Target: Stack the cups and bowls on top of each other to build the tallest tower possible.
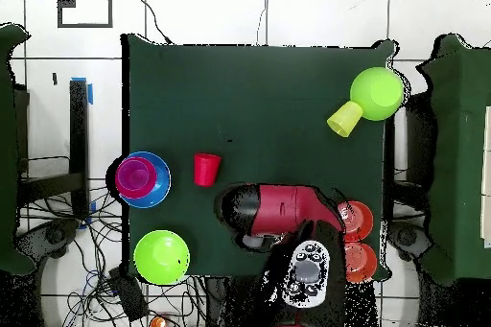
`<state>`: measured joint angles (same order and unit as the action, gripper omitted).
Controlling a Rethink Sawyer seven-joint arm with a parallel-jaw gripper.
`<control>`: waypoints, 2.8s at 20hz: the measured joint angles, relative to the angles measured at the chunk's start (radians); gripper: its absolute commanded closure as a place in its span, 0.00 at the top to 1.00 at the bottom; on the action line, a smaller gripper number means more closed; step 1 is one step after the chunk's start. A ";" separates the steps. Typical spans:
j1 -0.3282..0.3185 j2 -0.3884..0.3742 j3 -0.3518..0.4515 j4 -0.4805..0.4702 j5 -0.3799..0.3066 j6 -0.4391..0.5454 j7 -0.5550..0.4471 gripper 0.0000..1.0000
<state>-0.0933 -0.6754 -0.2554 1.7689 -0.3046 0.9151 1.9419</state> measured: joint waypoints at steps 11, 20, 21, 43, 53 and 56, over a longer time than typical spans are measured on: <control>-0.029 -0.056 0.003 -0.073 0.000 0.153 0.000 0.00; -0.087 -0.056 0.015 -0.089 -0.051 0.165 0.000 0.00; -0.105 -0.052 0.015 -0.089 -0.066 0.153 0.000 0.00; -0.339 0.133 0.068 -0.063 -0.258 -0.045 0.000 0.00; -0.335 0.173 0.121 -0.064 -0.257 -0.043 0.000 0.00; -0.335 0.173 0.124 -0.064 -0.263 -0.043 0.000 0.00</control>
<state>-0.4281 -0.5024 -0.1318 1.7053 -0.5671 0.8720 1.9419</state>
